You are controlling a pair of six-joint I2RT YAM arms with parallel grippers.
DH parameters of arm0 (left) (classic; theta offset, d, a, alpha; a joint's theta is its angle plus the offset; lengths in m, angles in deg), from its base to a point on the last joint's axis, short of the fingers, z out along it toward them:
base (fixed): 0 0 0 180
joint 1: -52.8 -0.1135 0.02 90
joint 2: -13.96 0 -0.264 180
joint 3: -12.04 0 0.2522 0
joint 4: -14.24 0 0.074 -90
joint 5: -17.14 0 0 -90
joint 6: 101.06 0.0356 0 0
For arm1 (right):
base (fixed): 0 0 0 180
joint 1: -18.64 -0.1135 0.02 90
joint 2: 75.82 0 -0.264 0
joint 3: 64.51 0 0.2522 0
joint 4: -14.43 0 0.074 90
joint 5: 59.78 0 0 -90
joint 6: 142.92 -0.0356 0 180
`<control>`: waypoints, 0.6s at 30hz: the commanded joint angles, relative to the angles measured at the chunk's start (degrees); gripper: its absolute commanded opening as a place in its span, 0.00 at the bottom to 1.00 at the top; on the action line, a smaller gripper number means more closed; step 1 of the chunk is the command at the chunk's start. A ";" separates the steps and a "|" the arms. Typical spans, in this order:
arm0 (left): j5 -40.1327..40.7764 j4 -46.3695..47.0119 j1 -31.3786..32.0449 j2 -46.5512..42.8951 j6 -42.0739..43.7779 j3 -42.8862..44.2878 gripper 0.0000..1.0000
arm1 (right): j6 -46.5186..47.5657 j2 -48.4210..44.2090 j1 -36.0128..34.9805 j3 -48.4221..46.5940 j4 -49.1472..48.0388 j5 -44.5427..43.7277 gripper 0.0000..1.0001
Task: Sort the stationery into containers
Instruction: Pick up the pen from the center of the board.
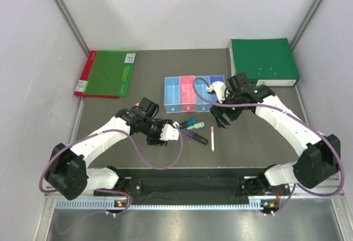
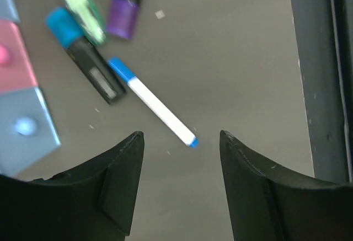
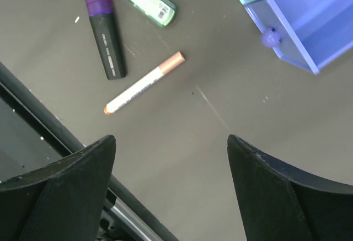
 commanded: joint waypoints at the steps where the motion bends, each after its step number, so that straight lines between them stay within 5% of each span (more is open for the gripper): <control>1: 4.05 -2.73 0.15 1.11 5.55 0.13 0.61 | -3.66 4.01 -0.95 -0.50 -6.08 2.00 0.77; 10: 3.17 -3.01 1.63 13.41 0.73 6.37 0.52 | -7.87 11.93 -1.04 0.03 -12.84 2.17 0.69; 18: 5.28 -0.03 2.96 19.05 -3.49 6.11 0.53 | -10.60 10.88 -2.27 2.57 -15.40 1.91 0.67</control>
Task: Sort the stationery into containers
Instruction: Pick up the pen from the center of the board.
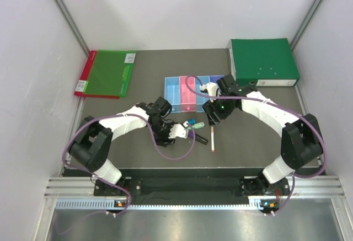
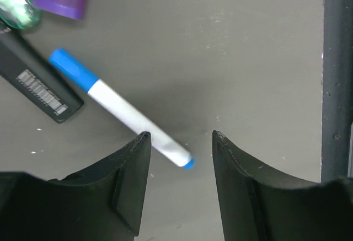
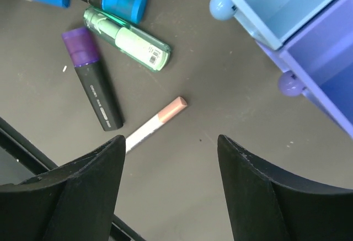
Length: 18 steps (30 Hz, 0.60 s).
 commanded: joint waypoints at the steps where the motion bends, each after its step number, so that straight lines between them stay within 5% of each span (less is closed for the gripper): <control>1: 0.82 2.23 0.94 1.08 -2.58 0.50 0.53 | -2.19 -2.17 -1.06 1.57 -3.31 0.68 0.67; 18: 6.89 7.15 2.44 5.39 -7.85 0.93 0.41 | -2.63 -5.51 -1.15 1.49 -3.31 -0.72 0.68</control>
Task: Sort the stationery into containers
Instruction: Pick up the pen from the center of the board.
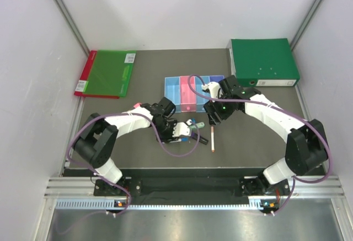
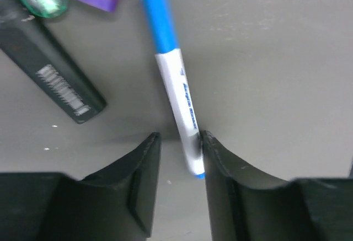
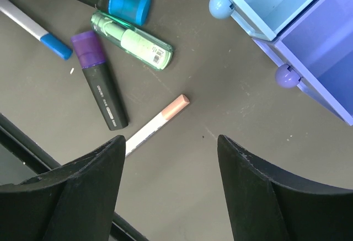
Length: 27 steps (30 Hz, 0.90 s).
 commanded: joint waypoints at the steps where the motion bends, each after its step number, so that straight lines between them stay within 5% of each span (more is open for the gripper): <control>1: 1.36 2.00 0.89 2.22 -1.62 0.60 0.37 | -0.46 -1.76 -0.58 -1.27 -1.45 -0.42 0.68; 7: 1.63 1.30 2.12 4.32 -2.24 1.04 0.00 | -0.20 -2.02 -0.58 -1.97 -1.54 -2.00 0.68; 20: -0.92 -5.28 2.91 -2.95 -5.93 5.87 0.00 | 0.86 -4.83 -0.06 -3.38 0.39 -7.09 0.69; 27: -2.24 -9.26 2.91 -9.64 -10.76 15.18 0.00 | -1.43 -5.01 7.13 -6.80 0.74 -12.28 0.71</control>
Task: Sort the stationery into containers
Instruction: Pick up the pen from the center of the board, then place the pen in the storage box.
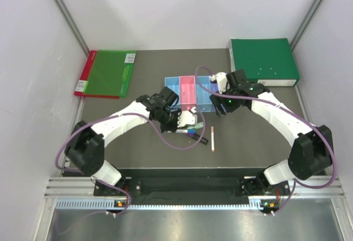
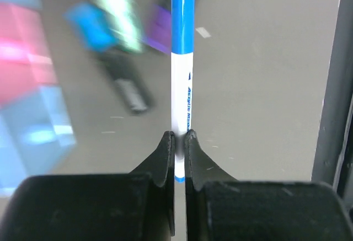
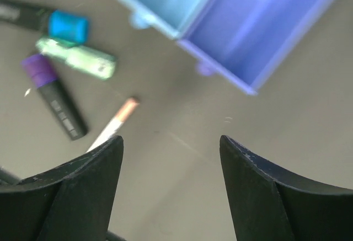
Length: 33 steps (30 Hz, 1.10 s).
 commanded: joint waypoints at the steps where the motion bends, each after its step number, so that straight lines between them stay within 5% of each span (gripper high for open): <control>1: -2.13 -1.28 0.20 -5.71 -5.97 7.99 0.00 | -1.76 -2.21 5.33 -4.68 -0.24 -4.46 0.72; 17: 9.82 22.35 -3.74 6.05 -39.37 19.42 0.00 | -2.64 -4.93 8.50 -8.73 1.25 -9.38 0.76; 24: 15.88 23.69 -8.66 16.94 -52.91 27.60 0.00 | -2.73 -6.43 9.56 -7.85 1.96 -9.82 0.76; 33: 20.81 22.28 -9.64 24.96 -57.40 32.18 0.00 | -3.34 -6.60 10.26 -7.68 1.26 -9.82 0.77</control>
